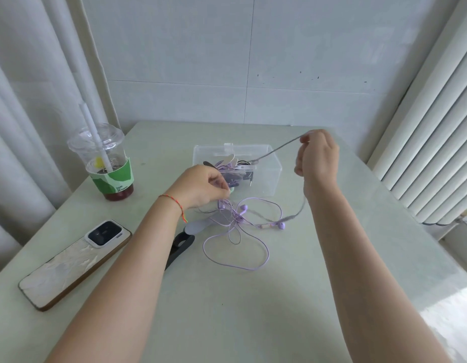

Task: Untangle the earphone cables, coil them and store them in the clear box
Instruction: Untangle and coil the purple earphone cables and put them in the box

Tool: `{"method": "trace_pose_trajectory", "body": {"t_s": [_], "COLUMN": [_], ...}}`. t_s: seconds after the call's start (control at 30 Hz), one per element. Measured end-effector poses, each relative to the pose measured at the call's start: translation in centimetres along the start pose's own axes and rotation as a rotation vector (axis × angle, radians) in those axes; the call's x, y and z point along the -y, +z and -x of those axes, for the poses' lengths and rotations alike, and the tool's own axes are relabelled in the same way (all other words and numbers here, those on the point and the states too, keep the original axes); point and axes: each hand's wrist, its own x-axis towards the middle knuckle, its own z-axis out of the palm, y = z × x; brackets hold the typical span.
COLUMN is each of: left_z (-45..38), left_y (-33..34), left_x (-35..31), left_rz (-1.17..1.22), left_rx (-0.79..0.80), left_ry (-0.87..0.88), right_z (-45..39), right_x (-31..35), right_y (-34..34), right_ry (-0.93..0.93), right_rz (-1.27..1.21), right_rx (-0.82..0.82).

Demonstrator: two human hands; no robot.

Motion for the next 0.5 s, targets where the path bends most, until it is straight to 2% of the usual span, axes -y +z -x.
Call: {"method": "trace_pose_trajectory", "body": {"t_s": [0.07, 0.13, 0.2, 0.27, 0.33, 0.4, 0.5], "left_z": [0.0, 0.1, 0.0, -0.4, -0.7, -0.7, -0.4], "left_y": [-0.2, -0.3, -0.4, -0.6, -0.9, -0.9, -0.6], "left_x": [0.1, -0.3, -0.8, -0.4, 0.1, 0.2, 0.0], "left_rz": [0.039, 0.184, 0.336, 0.402, 0.396, 0.353, 0.225], "left_rx": [0.012, -0.004, -0.189, -0.483, -0.628, -0.605, -0.537], "left_ry": [-0.006, -0.023, -0.069, -0.119, -0.142, -0.172, -0.119], "right_z": [-0.2, -0.3, -0.4, -0.5, -0.5, -0.5, -0.1], "right_x": [0.1, 0.0, 0.0, 0.0, -0.1, -0.1, -0.1], "right_y": [-0.2, -0.3, -0.4, -0.6, -0.8, -0.6, -0.2], "right_ry": [0.022, 0.043, 0.069, 0.110, 0.137, 0.145, 0.091], "right_rz": [-0.057, -0.104, -0.162, -0.207, -0.224, -0.229, -0.132], "right_rx": [-0.030, -0.046, -0.076, -0.112, -0.126, -0.089, 0.109]}}
